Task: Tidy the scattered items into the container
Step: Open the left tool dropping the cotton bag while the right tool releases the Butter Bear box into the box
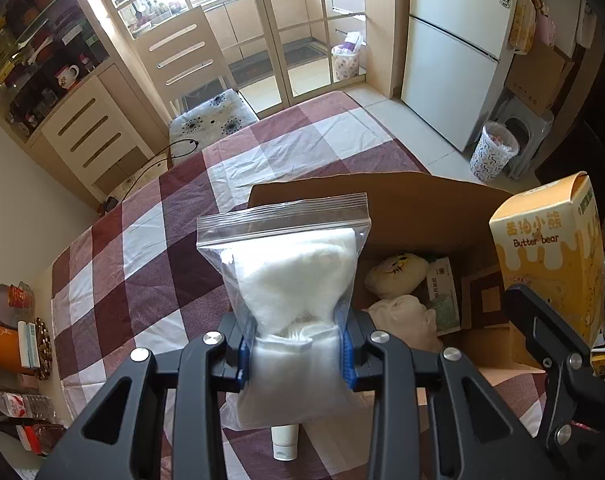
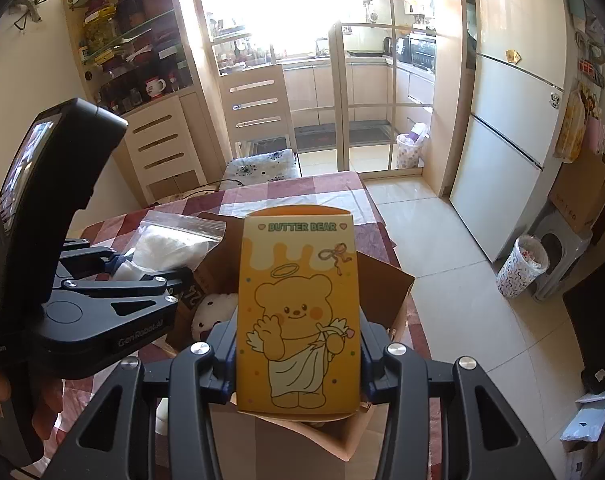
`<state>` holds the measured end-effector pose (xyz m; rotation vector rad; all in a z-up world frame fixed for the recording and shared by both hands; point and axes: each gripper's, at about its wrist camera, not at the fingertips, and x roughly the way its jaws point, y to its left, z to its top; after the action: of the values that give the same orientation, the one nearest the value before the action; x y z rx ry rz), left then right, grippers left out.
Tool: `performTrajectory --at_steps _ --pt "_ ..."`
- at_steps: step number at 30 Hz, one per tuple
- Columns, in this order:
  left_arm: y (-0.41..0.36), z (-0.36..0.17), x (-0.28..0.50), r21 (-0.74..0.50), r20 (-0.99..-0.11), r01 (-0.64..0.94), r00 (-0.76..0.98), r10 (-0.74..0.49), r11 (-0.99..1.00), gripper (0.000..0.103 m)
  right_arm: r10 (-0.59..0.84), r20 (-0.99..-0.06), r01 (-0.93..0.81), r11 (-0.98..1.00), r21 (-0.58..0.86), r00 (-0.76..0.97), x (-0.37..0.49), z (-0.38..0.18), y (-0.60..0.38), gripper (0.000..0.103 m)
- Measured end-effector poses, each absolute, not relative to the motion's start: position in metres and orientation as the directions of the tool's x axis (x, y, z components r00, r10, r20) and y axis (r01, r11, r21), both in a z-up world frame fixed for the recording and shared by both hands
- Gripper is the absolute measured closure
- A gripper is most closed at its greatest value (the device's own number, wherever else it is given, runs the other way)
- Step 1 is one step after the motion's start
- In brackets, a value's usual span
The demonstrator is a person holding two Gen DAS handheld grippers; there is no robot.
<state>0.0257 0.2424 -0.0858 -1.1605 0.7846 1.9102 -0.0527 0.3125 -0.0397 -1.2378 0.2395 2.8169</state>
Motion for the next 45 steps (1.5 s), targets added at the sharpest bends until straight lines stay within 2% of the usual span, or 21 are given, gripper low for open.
performTrajectory --at_steps 22,24,25,26,28,30,45 --pt "0.255 -0.100 0.019 0.136 -0.927 -0.852 -0.289 0.238 -0.506 0.068 -0.013 -0.749 -0.116 -0.986 0.119 -0.662 -0.065 -0.048 0.310 0.058" --pt "0.256 -0.100 0.019 0.136 -0.925 -0.854 -0.290 0.244 -0.501 0.064 -0.014 -0.754 -0.112 -0.987 0.115 -0.657 -0.066 -0.050 0.309 0.058" --pt "0.256 -0.099 0.019 0.136 -0.925 -0.858 -0.289 0.247 -0.496 0.051 -0.008 -0.758 -0.112 -0.988 0.106 -0.653 -0.067 -0.050 0.309 0.057" --pt "0.257 -0.099 0.020 0.141 -0.924 -0.863 -0.291 0.249 -0.486 0.030 -0.001 -0.761 -0.116 -0.988 0.101 -0.649 -0.068 -0.051 0.309 0.056" --pt "0.258 -0.096 0.020 0.169 -0.914 -0.857 -0.320 0.247 -0.486 0.015 0.005 -0.755 -0.127 -0.986 0.104 -0.655 -0.067 -0.049 0.310 0.051" --pt "0.256 -0.093 0.017 0.154 -0.912 -0.857 -0.315 0.263 -0.491 0.014 0.010 -0.741 -0.138 -0.984 0.113 -0.672 -0.064 -0.045 0.313 0.042" --pt "0.247 -0.088 0.015 0.167 -0.908 -0.842 -0.334 0.252 -0.513 0.013 0.016 -0.718 -0.167 -0.976 0.139 -0.695 -0.054 -0.035 0.317 0.035"
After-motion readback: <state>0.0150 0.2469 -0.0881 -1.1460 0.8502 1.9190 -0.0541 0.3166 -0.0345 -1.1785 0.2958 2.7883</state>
